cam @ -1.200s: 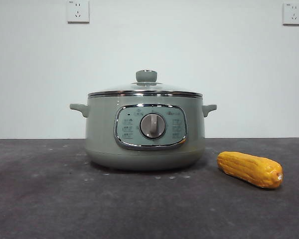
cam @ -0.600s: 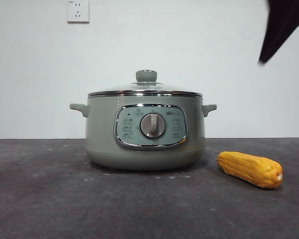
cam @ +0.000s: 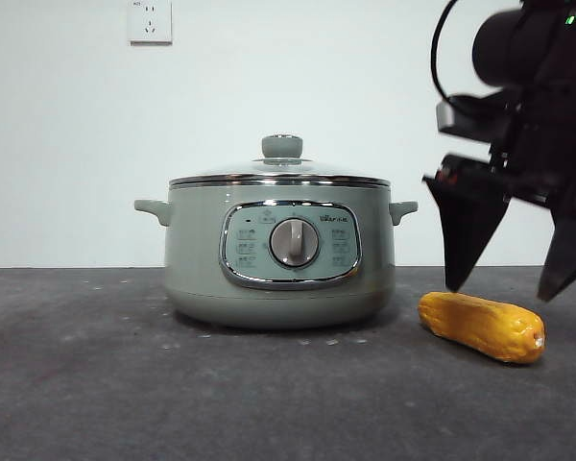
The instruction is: Pick up the corn,open the lid,put the corn in the pot,close the lid
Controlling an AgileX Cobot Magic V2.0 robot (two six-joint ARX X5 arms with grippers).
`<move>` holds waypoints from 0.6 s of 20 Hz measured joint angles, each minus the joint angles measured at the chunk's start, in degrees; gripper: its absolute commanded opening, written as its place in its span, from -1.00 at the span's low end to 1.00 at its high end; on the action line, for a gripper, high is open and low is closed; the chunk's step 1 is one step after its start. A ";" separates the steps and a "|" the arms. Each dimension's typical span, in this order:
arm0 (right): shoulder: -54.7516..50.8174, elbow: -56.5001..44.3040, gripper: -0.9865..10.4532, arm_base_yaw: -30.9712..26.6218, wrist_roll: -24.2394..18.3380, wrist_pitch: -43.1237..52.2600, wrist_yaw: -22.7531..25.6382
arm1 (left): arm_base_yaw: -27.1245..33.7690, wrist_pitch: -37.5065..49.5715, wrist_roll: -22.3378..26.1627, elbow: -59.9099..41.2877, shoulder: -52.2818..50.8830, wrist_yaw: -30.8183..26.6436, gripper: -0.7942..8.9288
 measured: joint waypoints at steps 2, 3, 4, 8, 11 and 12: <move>1.81 0.02 0.05 0.00 0.00 0.81 0.72 | 0.00 0.00 0.00 0.00 0.00 -0.02 0.46; 2.69 0.02 0.05 0.00 0.00 1.05 0.83 | 0.00 -0.02 0.00 0.00 0.00 0.00 0.46; 3.61 0.02 0.05 0.00 0.00 1.03 0.83 | 0.00 -0.02 0.00 0.00 0.02 0.00 0.46; 5.11 0.02 -0.29 0.00 0.02 1.07 0.83 | 0.00 -0.02 0.00 0.00 0.02 -0.02 0.46; 5.11 0.02 -0.69 0.00 0.02 1.07 0.81 | 0.00 -0.02 0.00 0.00 0.33 0.00 0.46; 5.11 0.02 -0.82 0.00 0.02 1.07 0.57 | 0.00 -0.02 0.00 0.00 0.55 0.00 0.46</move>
